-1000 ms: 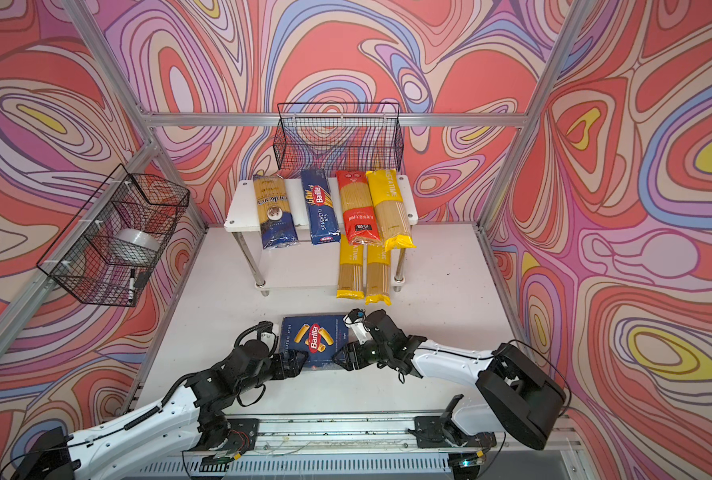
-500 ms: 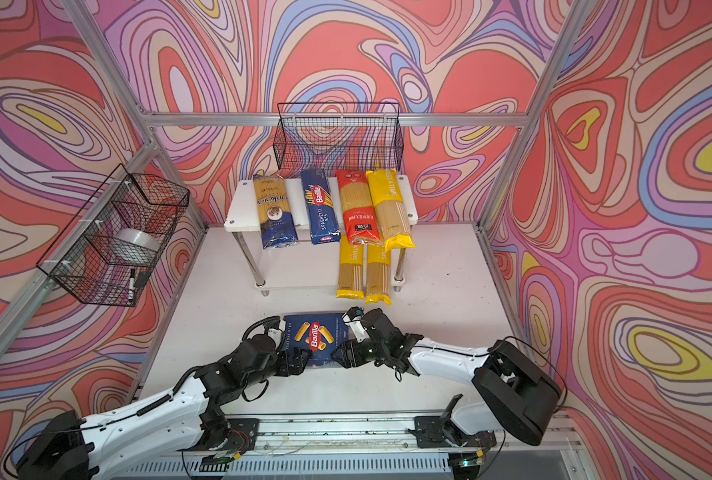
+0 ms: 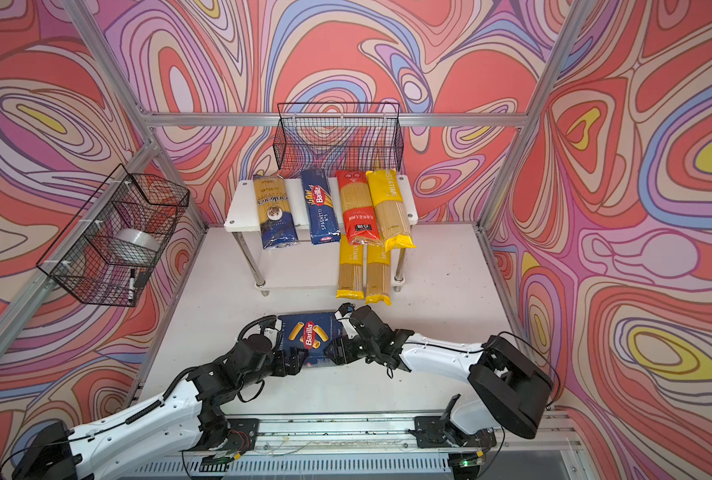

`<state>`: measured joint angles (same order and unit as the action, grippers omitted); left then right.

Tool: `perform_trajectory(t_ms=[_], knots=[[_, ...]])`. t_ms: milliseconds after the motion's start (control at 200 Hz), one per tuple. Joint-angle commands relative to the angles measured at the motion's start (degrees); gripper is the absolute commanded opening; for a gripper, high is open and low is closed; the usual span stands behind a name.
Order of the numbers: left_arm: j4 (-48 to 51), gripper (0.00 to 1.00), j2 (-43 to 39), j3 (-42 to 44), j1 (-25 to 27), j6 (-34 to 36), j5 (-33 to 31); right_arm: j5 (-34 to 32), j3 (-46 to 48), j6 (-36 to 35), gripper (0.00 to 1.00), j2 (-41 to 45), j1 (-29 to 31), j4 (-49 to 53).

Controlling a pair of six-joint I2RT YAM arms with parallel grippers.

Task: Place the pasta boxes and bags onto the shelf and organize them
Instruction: 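Lift the rigatoni box with both grippers and carry it toward the shelf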

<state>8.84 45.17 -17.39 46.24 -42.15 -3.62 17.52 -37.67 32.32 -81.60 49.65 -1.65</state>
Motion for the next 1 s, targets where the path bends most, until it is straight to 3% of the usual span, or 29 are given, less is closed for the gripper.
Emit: perform_trajectory(t_ms=[0,661,997], knots=[[-7.19,1.0,-2.01,-3.82,0.98,1.63,6.04,5.66,-5.3,-0.1,0.73,0.49,2.14,-11.88],[-6.9,1.0,-3.04,-9.57,1.0,4.53,6.37,4.65,-7.76,-0.23,0.73,1.48,3.08,-12.42],[-7.51,1.0,-4.81,-8.31,1.01,3.98,5.81,2.34,-9.52,-0.4,0.73,3.47,3.03,-12.14]])
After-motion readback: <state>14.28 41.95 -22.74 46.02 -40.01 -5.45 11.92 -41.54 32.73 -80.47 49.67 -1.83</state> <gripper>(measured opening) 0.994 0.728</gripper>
